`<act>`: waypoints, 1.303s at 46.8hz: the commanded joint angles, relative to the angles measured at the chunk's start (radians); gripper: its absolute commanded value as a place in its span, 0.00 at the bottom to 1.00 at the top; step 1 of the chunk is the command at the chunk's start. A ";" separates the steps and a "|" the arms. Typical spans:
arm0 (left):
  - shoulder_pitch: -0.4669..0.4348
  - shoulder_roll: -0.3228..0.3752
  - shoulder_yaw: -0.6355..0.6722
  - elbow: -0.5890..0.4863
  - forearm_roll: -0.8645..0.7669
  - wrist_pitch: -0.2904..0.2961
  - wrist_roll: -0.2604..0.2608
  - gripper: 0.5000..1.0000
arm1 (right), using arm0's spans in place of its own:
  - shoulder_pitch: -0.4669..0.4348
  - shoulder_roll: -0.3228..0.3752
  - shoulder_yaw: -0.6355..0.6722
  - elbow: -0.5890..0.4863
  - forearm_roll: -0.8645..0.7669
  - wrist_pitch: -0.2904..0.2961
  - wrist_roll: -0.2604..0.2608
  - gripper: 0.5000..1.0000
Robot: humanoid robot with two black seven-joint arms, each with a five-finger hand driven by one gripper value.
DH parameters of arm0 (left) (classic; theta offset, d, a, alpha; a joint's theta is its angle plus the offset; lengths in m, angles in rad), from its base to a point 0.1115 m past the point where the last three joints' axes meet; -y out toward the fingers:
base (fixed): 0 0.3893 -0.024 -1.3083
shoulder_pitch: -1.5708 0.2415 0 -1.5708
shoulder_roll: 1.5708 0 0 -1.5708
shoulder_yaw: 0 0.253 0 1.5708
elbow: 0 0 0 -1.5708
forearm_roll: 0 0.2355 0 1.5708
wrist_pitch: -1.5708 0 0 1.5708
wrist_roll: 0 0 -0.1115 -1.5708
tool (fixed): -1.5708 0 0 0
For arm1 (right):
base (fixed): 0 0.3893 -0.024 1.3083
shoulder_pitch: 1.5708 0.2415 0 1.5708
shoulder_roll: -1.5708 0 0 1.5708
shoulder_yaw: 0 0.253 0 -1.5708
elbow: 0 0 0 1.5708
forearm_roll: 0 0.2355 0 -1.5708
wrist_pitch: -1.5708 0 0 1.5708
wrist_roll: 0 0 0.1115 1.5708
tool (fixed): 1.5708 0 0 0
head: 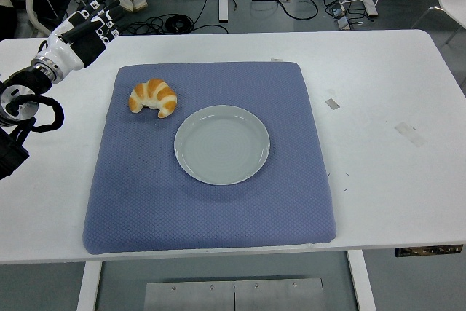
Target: Place the bread on the plate
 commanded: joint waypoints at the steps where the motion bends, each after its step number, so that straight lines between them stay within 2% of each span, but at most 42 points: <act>1: -0.003 0.001 0.002 -0.001 0.001 -0.002 -0.001 0.97 | 0.000 0.000 0.000 0.000 0.000 0.000 0.000 1.00; 35: -0.012 0.014 0.039 -0.021 0.036 -0.006 -0.001 0.97 | 0.000 0.000 0.000 0.000 0.000 0.000 0.000 1.00; 45: -0.035 0.033 0.065 -0.026 0.178 -0.008 -0.003 0.96 | 0.000 0.000 0.000 0.000 0.000 0.000 0.000 1.00; 51: -0.044 0.070 0.070 -0.069 0.270 -0.008 0.005 0.96 | 0.000 0.000 0.000 0.000 0.000 0.000 0.000 1.00; 61: -0.058 0.101 0.080 -0.113 0.494 -0.005 0.005 0.96 | 0.000 0.000 0.000 0.000 0.000 0.000 0.000 1.00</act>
